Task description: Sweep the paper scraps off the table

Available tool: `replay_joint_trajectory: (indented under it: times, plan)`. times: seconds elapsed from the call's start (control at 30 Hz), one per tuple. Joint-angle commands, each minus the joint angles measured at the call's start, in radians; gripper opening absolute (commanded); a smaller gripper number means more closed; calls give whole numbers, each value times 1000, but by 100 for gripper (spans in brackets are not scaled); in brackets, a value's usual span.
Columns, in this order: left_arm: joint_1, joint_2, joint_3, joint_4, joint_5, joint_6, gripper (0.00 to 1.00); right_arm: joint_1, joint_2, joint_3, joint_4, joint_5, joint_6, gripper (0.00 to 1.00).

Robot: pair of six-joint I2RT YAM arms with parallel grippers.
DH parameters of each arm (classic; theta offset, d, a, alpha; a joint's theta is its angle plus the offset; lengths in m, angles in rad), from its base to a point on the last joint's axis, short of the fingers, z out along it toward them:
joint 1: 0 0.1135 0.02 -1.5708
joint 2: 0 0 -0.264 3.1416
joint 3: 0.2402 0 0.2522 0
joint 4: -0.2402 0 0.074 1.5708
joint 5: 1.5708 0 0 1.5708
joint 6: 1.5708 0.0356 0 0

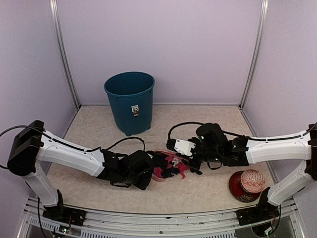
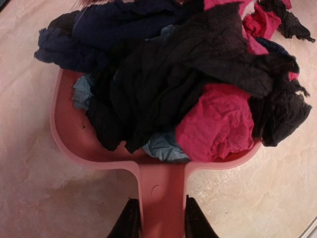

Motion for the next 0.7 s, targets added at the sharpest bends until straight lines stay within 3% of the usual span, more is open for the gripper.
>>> replay_joint_trajectory:
  times: [0.0, 0.3, 0.67]
  plan:
    - [14, 24, -66, 19, -26, -18, 0, 10, -49, -22, -6, 116, 43, 0]
    - [2, -11, -141, 125, -65, -36, 0, 10, -94, -56, 67, 331, 56, 0]
    - [0, -63, -192, 186, -109, -49, 0, 10, -198, -119, 175, 436, 68, 0]
